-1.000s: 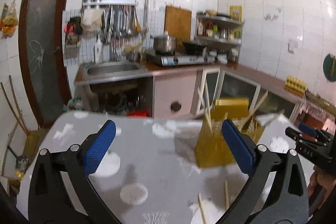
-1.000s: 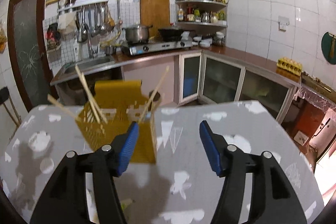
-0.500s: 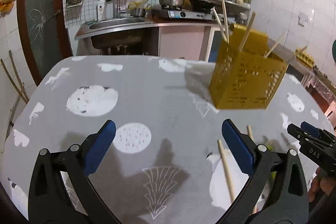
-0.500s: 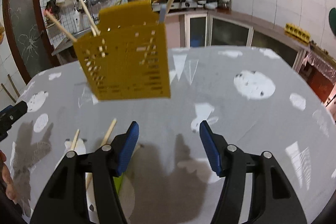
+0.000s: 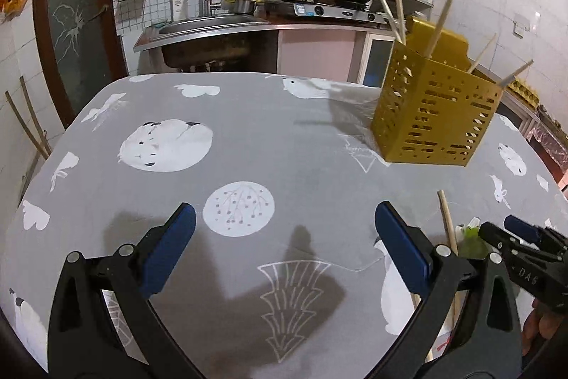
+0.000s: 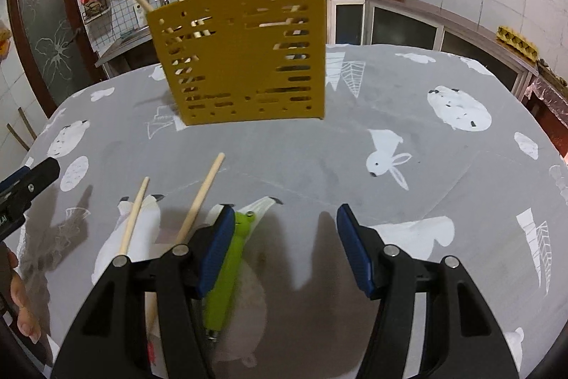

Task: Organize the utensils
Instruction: 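Grasp the green frog-handled fork with the right tool while the left tool returns to the chopsticks, then grasp a wooden chopstick with the left tool while the right tool holds the fork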

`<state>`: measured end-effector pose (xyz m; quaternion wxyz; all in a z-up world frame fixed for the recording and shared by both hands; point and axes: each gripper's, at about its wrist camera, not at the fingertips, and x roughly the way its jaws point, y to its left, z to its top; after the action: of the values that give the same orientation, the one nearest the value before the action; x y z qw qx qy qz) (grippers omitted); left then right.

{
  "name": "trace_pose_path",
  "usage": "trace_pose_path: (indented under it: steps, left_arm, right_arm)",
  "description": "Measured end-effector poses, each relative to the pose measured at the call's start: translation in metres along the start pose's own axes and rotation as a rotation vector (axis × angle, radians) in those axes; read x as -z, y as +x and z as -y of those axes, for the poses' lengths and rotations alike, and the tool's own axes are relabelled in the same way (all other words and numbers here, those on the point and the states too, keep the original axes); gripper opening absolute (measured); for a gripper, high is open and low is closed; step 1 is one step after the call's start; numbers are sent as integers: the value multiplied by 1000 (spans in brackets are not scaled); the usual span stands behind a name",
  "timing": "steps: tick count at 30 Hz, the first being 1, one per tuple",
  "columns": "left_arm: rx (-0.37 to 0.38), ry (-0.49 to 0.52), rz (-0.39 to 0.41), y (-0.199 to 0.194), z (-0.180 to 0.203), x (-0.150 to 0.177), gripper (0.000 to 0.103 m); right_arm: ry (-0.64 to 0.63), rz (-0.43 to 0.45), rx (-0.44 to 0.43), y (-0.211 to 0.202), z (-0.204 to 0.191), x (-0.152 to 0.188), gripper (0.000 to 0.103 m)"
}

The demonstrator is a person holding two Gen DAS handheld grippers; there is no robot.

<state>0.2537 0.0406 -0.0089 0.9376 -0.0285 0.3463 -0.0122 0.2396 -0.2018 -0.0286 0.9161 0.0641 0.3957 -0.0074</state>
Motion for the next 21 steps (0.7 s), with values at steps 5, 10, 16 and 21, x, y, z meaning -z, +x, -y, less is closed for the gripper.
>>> trace_pose_path:
  steps: [5, 10, 16, 21]
  left_arm:
    - [-9, -11, -9, 3, -3, -1, 98]
    - [-11, -12, -22, 7, -1, -1, 98]
    - [11, -26, -65, 16, 11, -1, 98]
    - [36, -6, -118, 28, 33, 5, 98]
  right_arm:
    - [-28, -48, 6, 10, -14, 4, 48]
    - [-27, -54, -1, 14, -18, 3, 24]
    - [-13, -50, -35, 14, -6, -3, 22]
    - [-17, -54, -7, 12, 14, -9, 19]
